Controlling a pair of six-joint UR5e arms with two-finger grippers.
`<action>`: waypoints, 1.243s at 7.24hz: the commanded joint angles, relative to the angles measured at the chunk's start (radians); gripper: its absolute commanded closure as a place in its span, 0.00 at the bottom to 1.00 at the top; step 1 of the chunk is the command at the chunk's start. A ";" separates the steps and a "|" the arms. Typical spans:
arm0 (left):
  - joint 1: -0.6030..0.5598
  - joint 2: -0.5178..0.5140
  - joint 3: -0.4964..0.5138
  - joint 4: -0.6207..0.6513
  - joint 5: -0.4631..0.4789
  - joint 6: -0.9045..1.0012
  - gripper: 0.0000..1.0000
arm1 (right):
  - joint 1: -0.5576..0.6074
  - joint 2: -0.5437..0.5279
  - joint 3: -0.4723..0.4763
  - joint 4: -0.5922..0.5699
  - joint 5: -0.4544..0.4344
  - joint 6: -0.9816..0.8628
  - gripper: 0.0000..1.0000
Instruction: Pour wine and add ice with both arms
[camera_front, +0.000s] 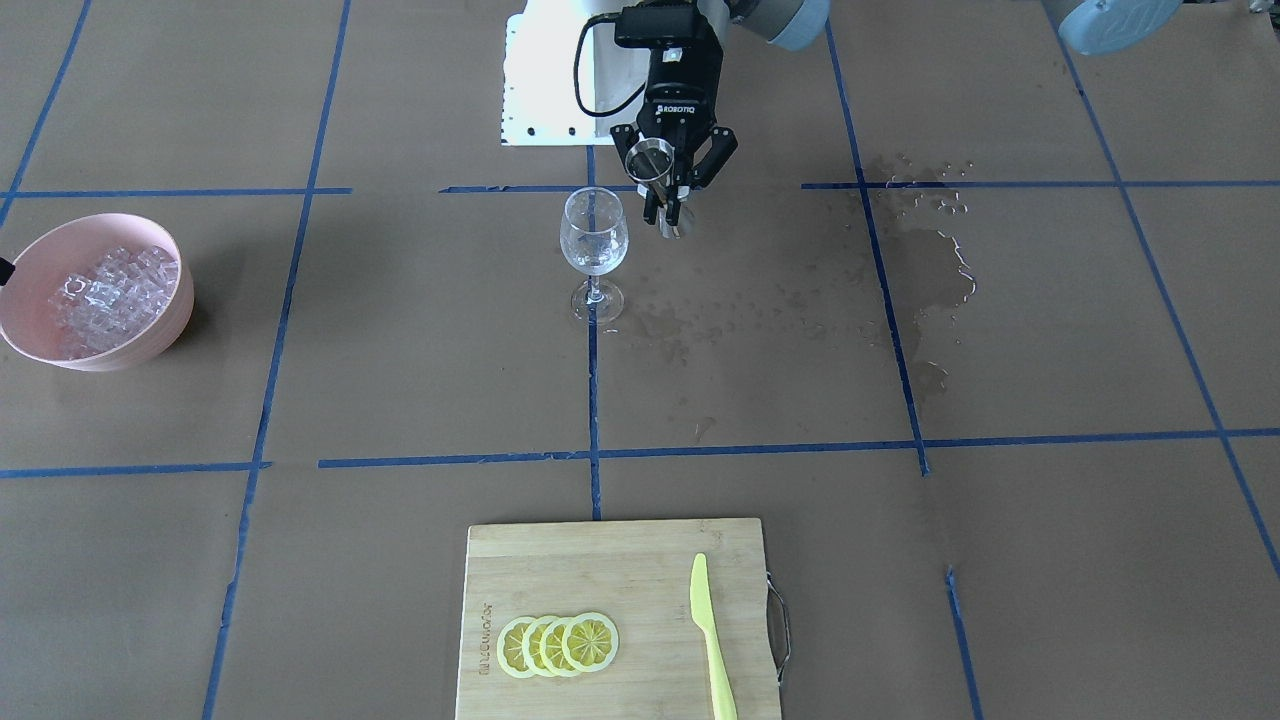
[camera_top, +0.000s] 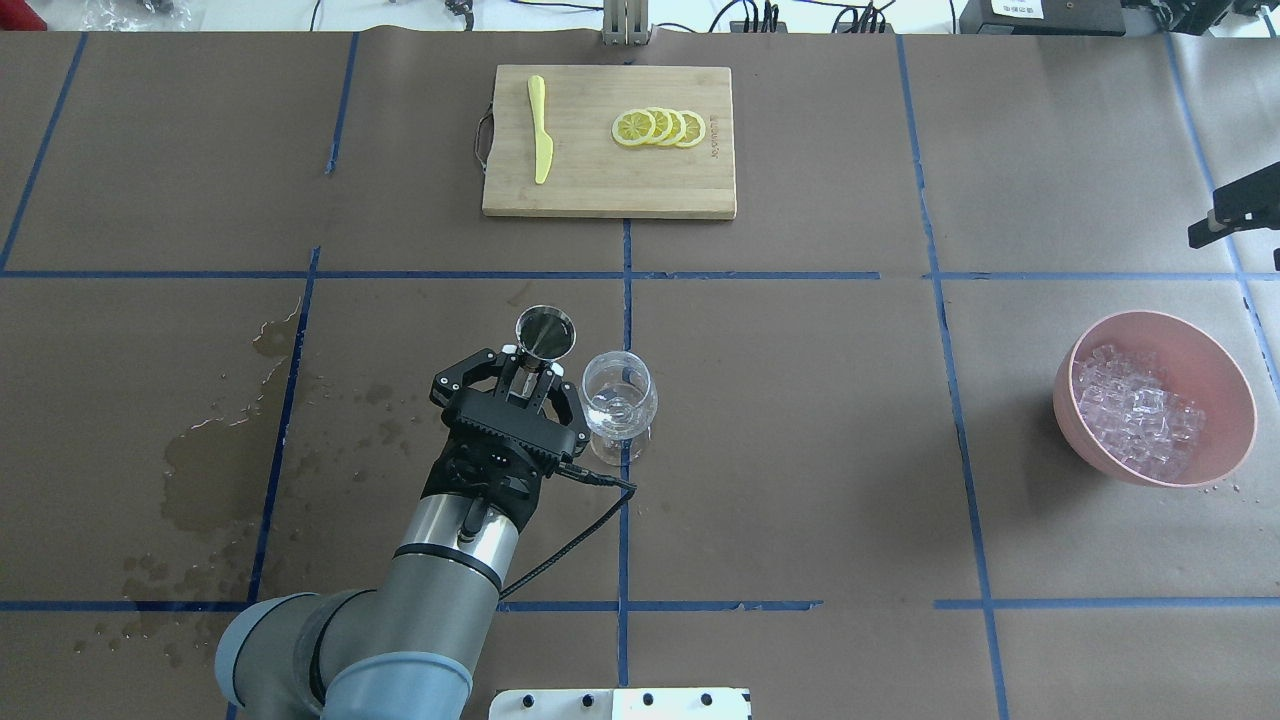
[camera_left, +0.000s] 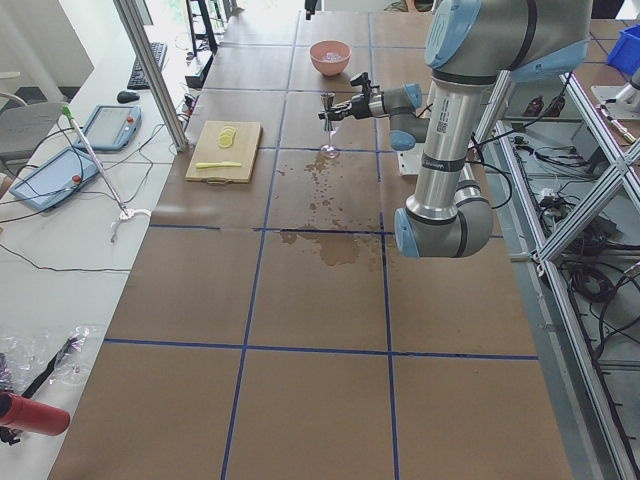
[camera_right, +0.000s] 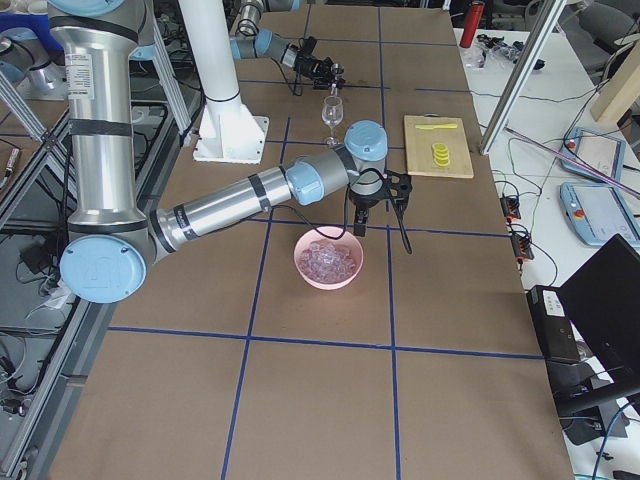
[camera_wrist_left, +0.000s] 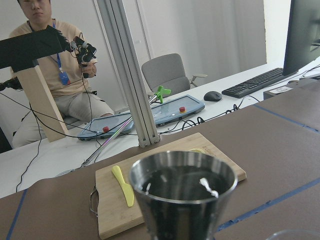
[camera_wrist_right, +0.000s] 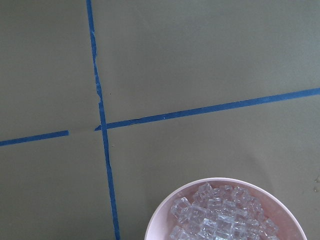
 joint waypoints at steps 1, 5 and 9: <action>0.001 -0.013 0.006 0.000 0.001 0.005 1.00 | -0.016 0.007 0.010 0.000 -0.008 0.021 0.00; -0.001 -0.002 0.011 0.000 0.007 0.218 1.00 | -0.033 0.007 0.025 0.000 -0.034 0.021 0.00; -0.001 -0.004 0.023 0.001 0.053 0.456 1.00 | -0.036 0.007 0.025 0.000 -0.034 0.022 0.00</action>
